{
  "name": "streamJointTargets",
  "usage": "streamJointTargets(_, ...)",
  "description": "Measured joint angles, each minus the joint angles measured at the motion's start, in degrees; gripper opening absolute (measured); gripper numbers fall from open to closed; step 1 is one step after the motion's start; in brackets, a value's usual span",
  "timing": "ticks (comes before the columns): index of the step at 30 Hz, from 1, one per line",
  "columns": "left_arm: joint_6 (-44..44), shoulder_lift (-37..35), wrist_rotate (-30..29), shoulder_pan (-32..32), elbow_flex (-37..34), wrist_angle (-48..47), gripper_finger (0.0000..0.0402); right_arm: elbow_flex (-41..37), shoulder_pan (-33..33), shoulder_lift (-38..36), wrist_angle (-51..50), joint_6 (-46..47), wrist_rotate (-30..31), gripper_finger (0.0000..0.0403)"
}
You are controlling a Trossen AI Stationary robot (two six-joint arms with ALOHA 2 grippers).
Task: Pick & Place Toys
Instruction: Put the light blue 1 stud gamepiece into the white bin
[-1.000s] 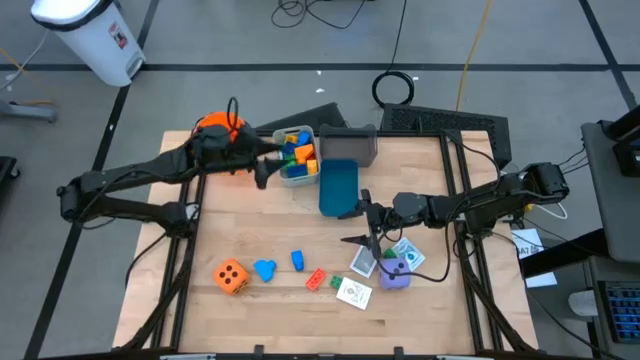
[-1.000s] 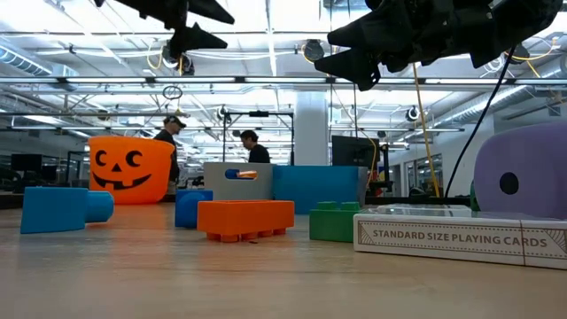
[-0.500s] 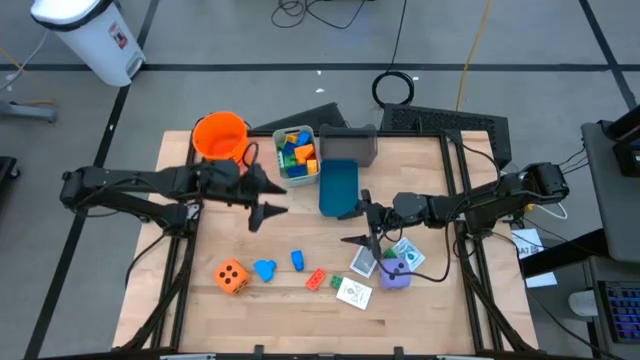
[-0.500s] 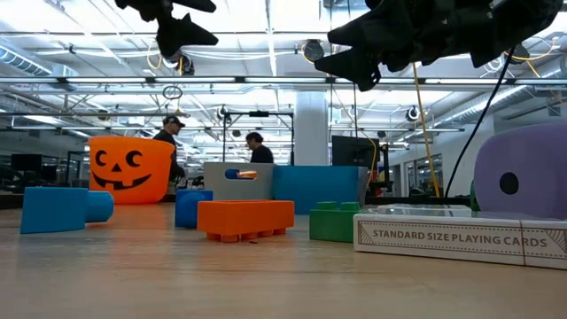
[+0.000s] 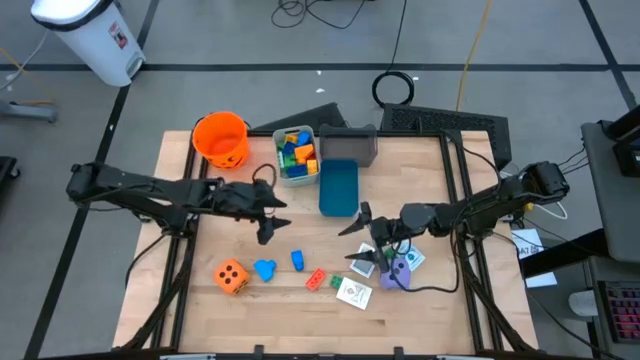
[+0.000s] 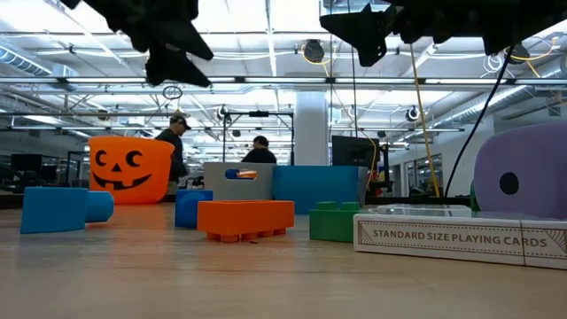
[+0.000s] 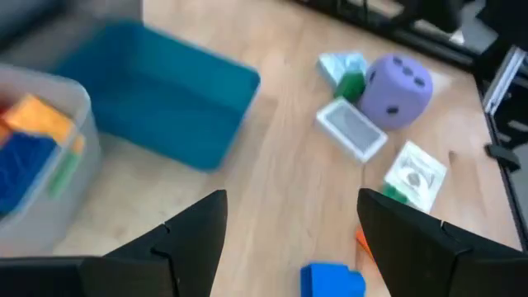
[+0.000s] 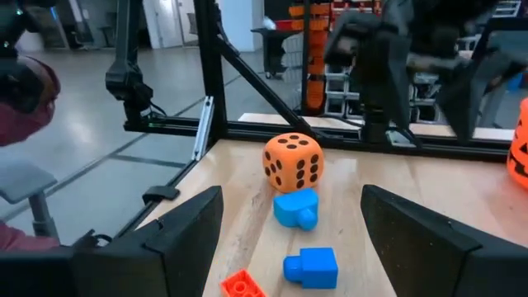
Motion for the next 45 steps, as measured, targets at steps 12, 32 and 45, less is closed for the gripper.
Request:
streamJointTargets(12,-6.61,14.69,12.82,-7.81,0.04,-7.69,0.0282,0.0,-1.78,0.0,-1.35,0.5,0.28,0.0281)
streamJointTargets(32,-25.87,21.22,10.02,-16.27,0.04,-12.47,0.0282,0.0,-1.79,0.0,-1.25,0.1,3.14,0.0281)
streamJointTargets(45,-23.02,26.23,5.05,-15.85,4.43,-10.98,0.0282,-0.02,-2.52,0.02,-1.03,0.02,3.27,0.0281)
